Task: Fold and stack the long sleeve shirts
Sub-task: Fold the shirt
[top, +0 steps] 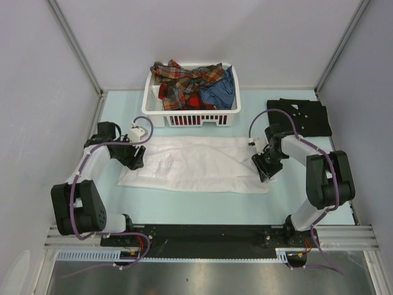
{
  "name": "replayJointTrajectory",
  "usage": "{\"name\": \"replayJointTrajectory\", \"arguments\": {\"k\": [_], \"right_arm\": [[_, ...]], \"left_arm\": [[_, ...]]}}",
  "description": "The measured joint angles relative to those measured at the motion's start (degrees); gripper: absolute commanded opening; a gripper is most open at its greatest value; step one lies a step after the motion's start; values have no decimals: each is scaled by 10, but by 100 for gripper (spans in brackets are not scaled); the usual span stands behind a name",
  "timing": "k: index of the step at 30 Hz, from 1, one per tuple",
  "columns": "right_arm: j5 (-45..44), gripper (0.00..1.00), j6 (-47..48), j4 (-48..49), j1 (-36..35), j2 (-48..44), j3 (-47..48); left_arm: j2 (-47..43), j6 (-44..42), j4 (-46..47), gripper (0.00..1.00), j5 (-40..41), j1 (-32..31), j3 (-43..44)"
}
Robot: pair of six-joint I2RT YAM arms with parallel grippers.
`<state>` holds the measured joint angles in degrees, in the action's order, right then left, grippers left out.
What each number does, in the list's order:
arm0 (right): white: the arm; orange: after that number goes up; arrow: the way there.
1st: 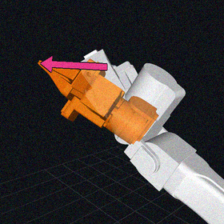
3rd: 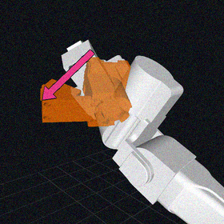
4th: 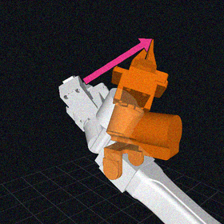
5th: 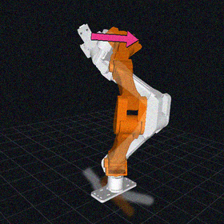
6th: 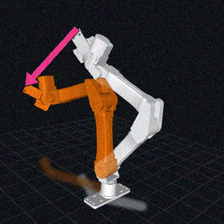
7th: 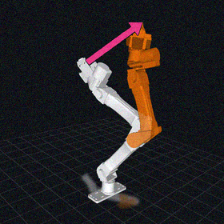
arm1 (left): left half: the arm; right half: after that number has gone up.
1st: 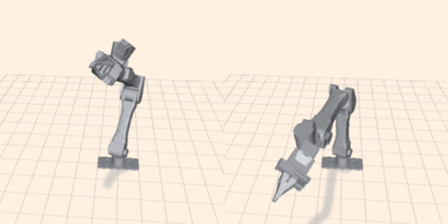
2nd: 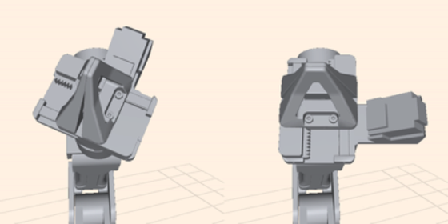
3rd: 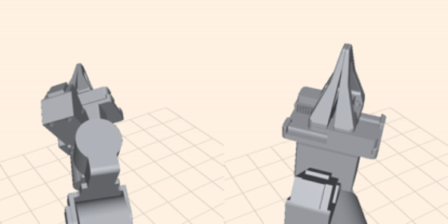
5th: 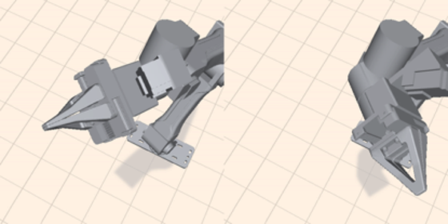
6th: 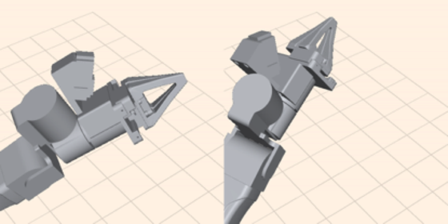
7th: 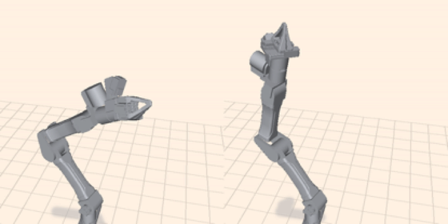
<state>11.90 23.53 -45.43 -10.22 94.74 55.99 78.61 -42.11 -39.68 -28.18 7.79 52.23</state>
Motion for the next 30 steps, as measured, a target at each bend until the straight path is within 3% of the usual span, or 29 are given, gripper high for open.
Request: {"name": "replayJointTrajectory", "arguments": {"k": [7,13,21,25,30], "right_arm": [[-5,54,34,-28,32,-46,-9],[-2,51,68,-58,44,-93,-9],[5,46,82,-63,-4,-74,-12],[-26,44,89,-29,-28,-35,-48],[-24,42,87,-17,-9,-34,-53]], "left_arm": [[0,-18,-20,68,0,8,-8],[19,-42,-60,73,-9,49,-8],[21,-54,-81,75,-16,65,-9],[21,-49,-83,76,-31,110,-8],[33,-40,-91,75,-53,171,1]]}}
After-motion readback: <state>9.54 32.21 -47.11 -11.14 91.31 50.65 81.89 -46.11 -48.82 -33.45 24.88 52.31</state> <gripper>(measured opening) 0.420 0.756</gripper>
